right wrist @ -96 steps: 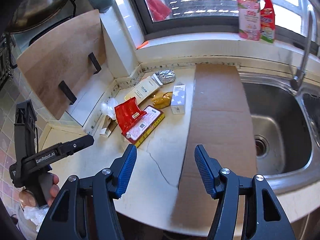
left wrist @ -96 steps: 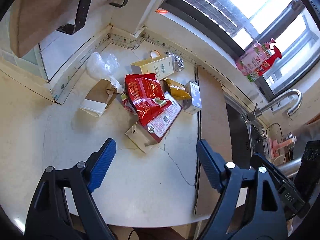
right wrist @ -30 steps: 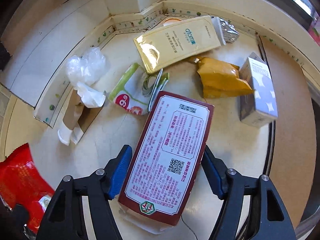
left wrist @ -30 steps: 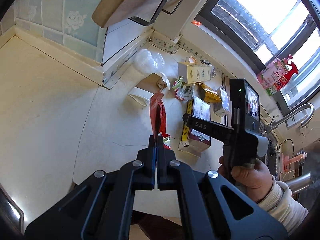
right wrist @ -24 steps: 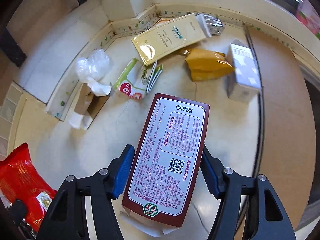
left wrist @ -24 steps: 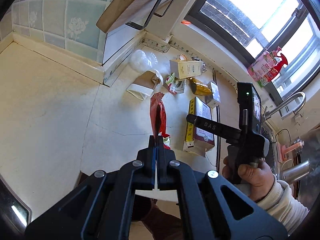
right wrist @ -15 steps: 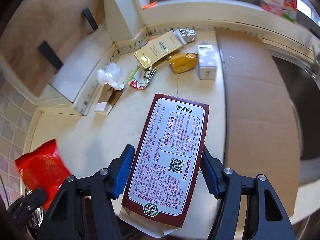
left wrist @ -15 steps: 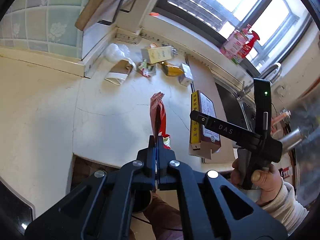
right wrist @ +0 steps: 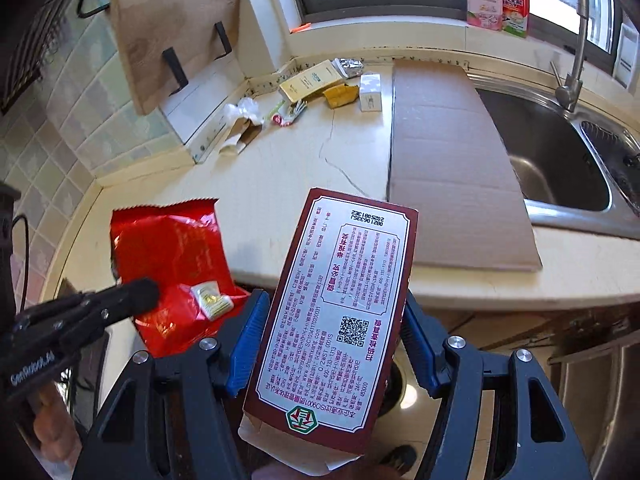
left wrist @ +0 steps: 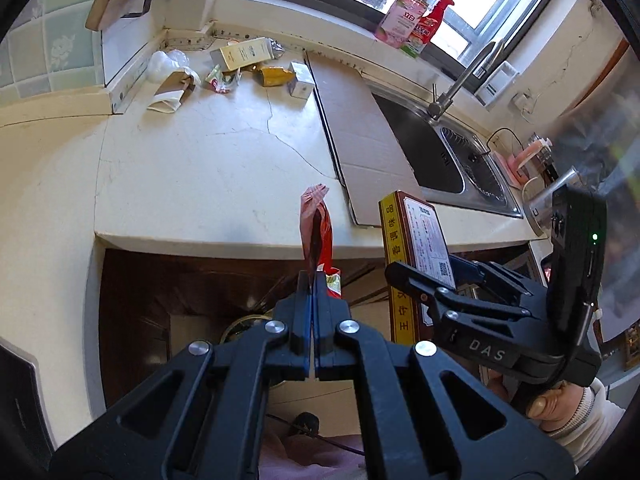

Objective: Collect trash
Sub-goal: 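Carry the red snack bag and red-bordered box down over the trash bin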

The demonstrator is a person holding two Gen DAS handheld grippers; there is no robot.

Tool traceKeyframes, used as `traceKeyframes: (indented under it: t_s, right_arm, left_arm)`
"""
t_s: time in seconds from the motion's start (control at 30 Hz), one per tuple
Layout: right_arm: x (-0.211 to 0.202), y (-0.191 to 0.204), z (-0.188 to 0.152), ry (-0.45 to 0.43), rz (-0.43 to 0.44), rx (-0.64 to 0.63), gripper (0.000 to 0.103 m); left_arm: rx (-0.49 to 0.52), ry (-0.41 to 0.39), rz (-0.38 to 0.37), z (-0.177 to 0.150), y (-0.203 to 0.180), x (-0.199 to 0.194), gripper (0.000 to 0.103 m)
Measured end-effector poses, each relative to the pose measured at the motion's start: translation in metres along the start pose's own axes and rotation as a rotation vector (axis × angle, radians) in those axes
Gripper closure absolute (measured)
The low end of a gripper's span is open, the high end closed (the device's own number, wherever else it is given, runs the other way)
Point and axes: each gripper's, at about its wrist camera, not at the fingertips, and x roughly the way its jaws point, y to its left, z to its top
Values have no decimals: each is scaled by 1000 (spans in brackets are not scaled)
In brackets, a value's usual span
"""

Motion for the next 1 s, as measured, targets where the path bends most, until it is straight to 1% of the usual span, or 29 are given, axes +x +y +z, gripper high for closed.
traceKeyframes:
  t_s: [0.1,0.13,0.2,0.37,0.47,0.53,0.7,0.8,1.0]
  right_arm:
    - [-11,-6,-23,6,1,-29,39]
    - [-14,-9,-31,1,16,-39,39]
    - [-18,-16,-45,18,28,-40,39]
    - [-16,-40,-90,59,72,-33,39]
    - [3,-56,-120,98,98,-6,39]
    - [20,-66,-142,129,91,7,39]
    - [67,-97,-187,205,91,76,39]
    - [103,-117,-212,256,66,110,39]
    - [160,-148,-245,314,43,174,39]
  left_arm:
    - [-10,28,12,-20,-13,7,103]
    - [-18,45,15,-28,-17,10,103]
    - [-26,79,21,-43,-25,19,103]
    - [10,148,78,-86,-51,49,103]
    - [18,173,105,-111,-57,72,103]
    - [16,199,115,-124,-55,91,103]
    - [22,259,142,-151,-39,148,103]
    - [-2,308,147,-165,-26,187,103]
    - [-36,395,173,-188,4,261,103]
